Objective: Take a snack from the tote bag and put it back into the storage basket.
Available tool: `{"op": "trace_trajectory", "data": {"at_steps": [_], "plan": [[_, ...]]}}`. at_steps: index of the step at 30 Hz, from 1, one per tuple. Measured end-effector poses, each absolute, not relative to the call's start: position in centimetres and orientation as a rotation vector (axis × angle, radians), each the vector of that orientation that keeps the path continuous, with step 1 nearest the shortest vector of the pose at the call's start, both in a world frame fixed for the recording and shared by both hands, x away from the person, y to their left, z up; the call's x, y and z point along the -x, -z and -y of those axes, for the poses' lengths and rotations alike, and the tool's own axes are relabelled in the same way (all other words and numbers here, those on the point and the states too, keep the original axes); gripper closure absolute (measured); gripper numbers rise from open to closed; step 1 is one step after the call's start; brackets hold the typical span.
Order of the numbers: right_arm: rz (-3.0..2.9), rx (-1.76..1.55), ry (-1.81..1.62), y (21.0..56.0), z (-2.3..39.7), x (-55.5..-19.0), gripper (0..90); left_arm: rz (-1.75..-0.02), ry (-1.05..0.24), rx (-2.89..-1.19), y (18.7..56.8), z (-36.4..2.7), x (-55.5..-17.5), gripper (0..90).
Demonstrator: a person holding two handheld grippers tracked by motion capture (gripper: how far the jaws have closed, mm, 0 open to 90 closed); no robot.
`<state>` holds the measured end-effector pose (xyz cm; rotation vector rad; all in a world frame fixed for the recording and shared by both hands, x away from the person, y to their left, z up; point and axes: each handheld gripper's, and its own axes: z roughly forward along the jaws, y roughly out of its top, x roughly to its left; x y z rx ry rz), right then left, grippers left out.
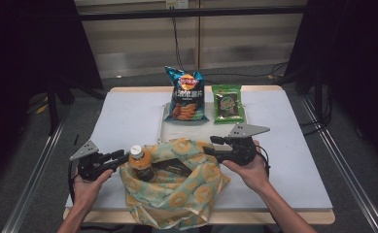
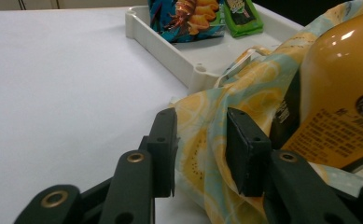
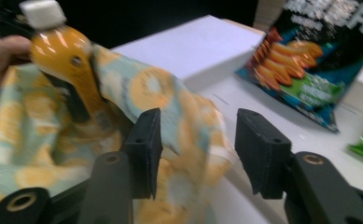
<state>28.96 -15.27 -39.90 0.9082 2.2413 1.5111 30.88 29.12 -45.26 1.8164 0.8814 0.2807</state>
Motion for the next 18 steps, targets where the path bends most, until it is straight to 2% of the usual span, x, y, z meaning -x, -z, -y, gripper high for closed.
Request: {"op": "trace_trajectory", "data": {"at_steps": [4,11,13,15,18], "plan": [[-2.218,-0.903,-1.563,38.9,15.1,-28.6,52.0,-0.863,-0.276,-1.803,44.9,-29.3,-30.6,68.1],[-2.221,-0.866,-1.637,37.4,14.9,-28.1,53.9,-0.869,-0.292,-1.74,43.1,-30.4,-29.0,62.3],[-2.23,-0.84,-1.661,37.2,14.6,-27.9,57.7,-0.862,-0.306,-1.738,42.7,-30.4,-28.2,62.3],[-2.23,-0.817,-1.67,37.0,14.2,-27.7,65.1,-0.84,-0.306,-1.738,42.3,-30.4,-27.5,62.6],[-2.269,-0.77,-1.69,36.8,13.4,-27.4,72.6,-0.814,-0.31,-1.717,41.7,-30.5,-26.3,67.0]]}}
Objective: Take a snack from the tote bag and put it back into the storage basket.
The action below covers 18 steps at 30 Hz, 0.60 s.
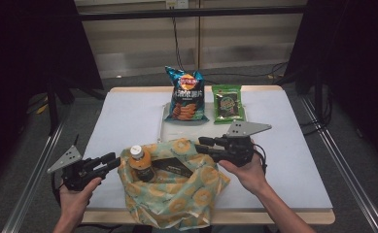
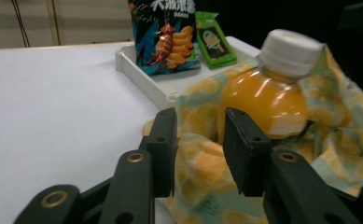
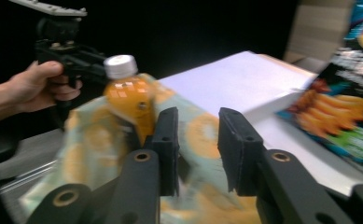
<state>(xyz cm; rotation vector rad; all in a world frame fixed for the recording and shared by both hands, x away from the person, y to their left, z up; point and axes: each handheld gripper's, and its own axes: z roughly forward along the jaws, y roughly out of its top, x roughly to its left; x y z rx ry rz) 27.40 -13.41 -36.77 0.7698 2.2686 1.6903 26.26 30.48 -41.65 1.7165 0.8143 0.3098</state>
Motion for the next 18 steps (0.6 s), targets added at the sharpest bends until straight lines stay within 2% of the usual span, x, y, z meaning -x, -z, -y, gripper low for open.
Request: {"op": "trace_trajectory", "data": {"at_steps": [4,7,9,12,14,18], "plan": [[-2.373,-0.726,-1.656,38.0,11.8,-27.2,79.5,-0.769,-0.319,-1.69,40.6,-30.2,-24.6,75.2],[-2.452,-0.747,-1.562,39.8,10.9,-27.6,79.6,-0.718,-0.321,-1.687,39.9,-29.1,-23.2,77.8],[-2.482,-0.778,-1.497,41.0,10.6,-28.0,73.8,-0.661,-0.312,-1.712,39.4,-28.1,-22.7,77.8],[-2.494,-0.825,-1.42,42.5,10.3,-28.4,58.3,-0.598,-0.267,-1.729,39.0,-26.1,-22.0,77.7],[-2.488,-0.838,-1.376,43.0,10.1,-28.5,52.6,-0.558,-0.239,-1.773,39.3,-24.9,-21.8,76.5],[-2.506,-0.844,-1.335,43.7,10.1,-28.7,47.9,-0.512,-0.164,-1.839,40.6,-22.6,-22.0,74.3]]}}
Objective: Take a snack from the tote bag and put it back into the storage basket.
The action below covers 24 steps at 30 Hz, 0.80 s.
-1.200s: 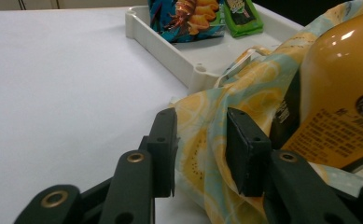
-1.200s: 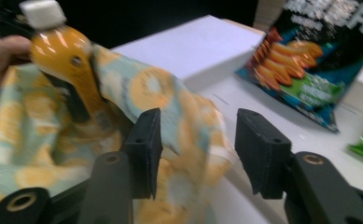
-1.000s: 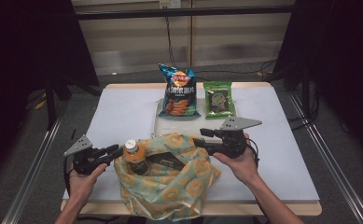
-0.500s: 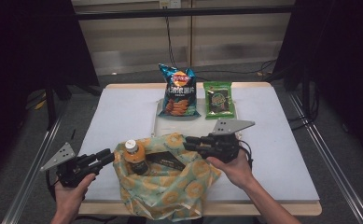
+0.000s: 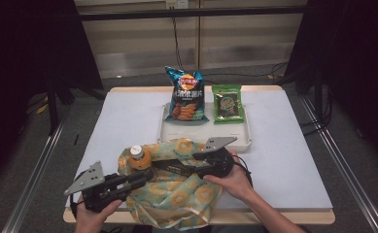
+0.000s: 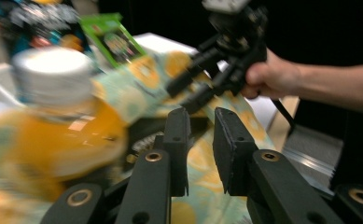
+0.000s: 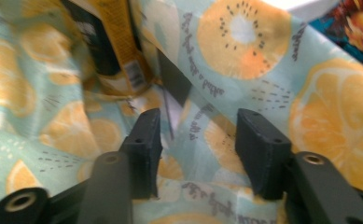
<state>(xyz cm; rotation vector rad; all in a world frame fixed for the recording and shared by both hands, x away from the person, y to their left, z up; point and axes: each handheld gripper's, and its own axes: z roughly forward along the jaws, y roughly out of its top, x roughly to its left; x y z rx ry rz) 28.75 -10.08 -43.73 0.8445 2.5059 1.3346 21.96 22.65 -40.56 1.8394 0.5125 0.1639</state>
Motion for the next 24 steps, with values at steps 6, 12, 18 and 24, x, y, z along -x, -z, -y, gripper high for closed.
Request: {"op": "trace_trajectory", "data": {"at_steps": [6,12,18,24], "plan": [[-2.491,-0.823,-1.303,44.1,10.2,-28.8,76.8,-0.479,-0.098,-1.935,42.0,-19.3,-22.8,67.2],[-2.462,-0.877,-1.312,44.1,11.3,-29.0,90.0,-0.458,-0.043,-2.002,43.0,-15.8,-24.2,58.6],[-2.424,-0.927,-1.315,44.4,12.9,-29.3,90.0,-0.428,-0.041,-2.065,44.0,-13.6,-24.1,63.9],[-2.386,-0.943,-1.301,44.6,13.8,-29.8,90.0,-0.394,-0.023,-2.104,44.5,-12.8,-23.8,79.4]]}}
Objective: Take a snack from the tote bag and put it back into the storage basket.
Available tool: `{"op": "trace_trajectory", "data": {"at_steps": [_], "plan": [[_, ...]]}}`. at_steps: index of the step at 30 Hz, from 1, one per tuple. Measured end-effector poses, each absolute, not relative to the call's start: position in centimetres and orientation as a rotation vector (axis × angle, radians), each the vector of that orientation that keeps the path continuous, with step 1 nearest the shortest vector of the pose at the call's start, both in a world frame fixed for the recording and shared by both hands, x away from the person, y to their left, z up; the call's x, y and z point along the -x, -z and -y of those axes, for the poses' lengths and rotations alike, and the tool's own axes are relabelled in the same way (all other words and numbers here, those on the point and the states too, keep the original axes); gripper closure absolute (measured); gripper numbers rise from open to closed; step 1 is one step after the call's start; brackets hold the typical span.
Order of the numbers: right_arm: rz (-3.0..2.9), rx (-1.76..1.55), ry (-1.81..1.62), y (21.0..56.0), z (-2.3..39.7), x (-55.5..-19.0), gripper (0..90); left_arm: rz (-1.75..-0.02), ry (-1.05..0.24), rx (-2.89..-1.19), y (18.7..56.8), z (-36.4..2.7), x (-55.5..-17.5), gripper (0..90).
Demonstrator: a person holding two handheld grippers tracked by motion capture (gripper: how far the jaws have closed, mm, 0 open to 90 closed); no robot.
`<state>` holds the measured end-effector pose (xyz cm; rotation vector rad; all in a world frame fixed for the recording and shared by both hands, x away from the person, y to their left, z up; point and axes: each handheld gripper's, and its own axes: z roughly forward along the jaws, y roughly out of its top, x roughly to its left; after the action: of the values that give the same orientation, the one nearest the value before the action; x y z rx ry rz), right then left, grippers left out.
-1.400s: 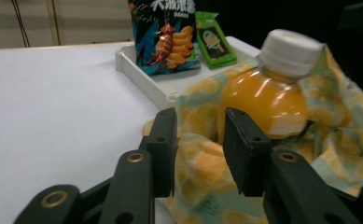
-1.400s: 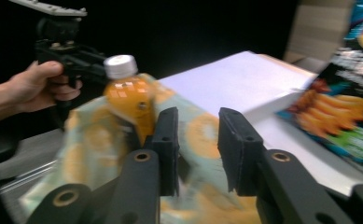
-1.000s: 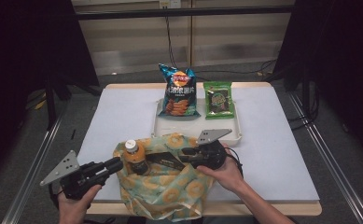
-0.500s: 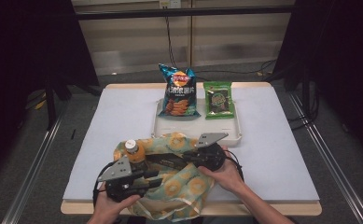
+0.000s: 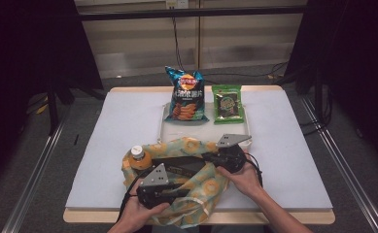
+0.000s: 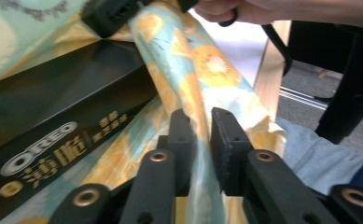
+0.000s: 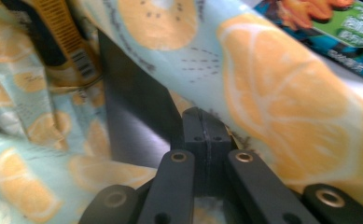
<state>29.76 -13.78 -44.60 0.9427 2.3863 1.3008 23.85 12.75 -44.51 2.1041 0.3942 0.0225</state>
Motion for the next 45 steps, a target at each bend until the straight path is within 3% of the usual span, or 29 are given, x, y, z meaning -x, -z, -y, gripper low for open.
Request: {"op": "trace_trajectory", "data": {"at_steps": [26,36,45], "plan": [[-2.43,-1.019,-1.272,48.2,15.0,-30.3,89.7,-0.39,0.023,-2.112,45.5,-12.0,-24.0,74.4],[-2.5,-0.936,-1.183,46.3,15.8,-28.7,68.9,-0.372,0.05,-2.131,45.7,-11.8,-23.8,80.2],[-2.521,-0.913,-1.186,47.6,15.6,-27.1,67.6,-0.369,0.059,-2.173,46.3,-11.7,-23.7,80.1]]}}
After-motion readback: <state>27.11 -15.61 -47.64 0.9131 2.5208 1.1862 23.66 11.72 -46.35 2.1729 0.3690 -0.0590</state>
